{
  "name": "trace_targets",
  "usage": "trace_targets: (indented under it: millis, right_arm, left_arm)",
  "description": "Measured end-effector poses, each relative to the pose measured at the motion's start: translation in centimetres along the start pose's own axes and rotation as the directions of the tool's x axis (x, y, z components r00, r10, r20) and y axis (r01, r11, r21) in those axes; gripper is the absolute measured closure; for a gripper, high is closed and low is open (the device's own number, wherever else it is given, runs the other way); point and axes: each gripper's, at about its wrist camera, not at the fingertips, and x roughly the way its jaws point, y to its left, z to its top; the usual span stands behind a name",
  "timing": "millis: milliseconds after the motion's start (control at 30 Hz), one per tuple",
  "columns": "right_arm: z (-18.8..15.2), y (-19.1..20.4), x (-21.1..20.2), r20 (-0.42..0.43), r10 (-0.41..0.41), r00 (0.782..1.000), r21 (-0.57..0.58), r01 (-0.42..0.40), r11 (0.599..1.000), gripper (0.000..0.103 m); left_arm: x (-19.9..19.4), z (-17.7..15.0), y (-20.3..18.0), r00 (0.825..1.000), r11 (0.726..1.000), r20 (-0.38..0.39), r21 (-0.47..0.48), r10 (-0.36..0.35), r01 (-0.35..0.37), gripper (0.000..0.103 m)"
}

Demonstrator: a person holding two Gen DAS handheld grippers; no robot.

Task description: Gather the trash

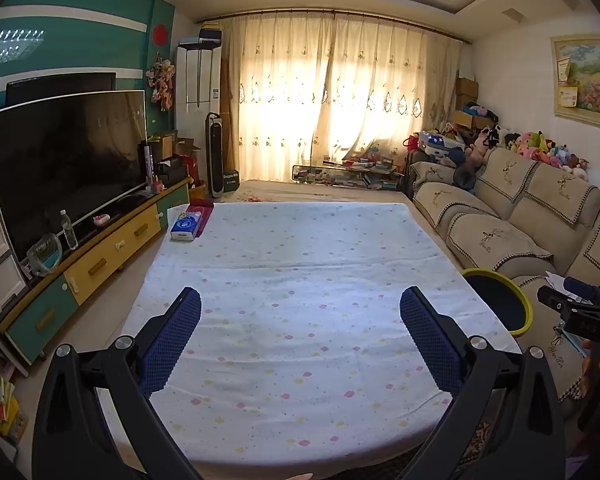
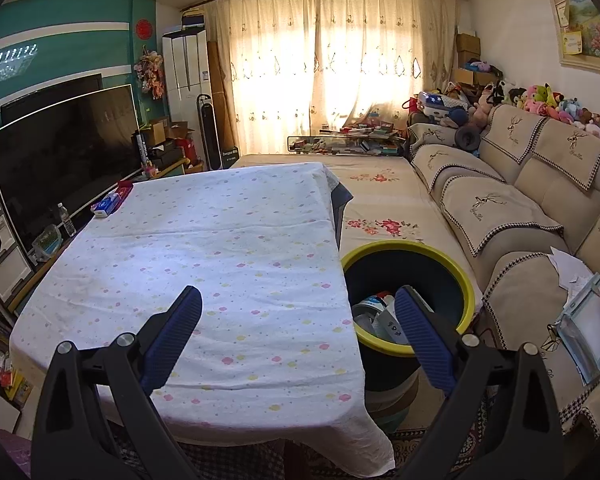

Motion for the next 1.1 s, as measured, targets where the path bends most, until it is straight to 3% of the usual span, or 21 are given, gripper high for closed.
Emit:
trace_targets:
  millis: [1100]
  right_arm:
    - [0.12,0.19,0.03,0.002,0.005,1.000,-0.001,-0.005,1.000,0.011]
  left_arm:
    - [1.05,0.11,-0.51,1.000,1.000,-0.013,0.010,-0.013,0.013,0.005]
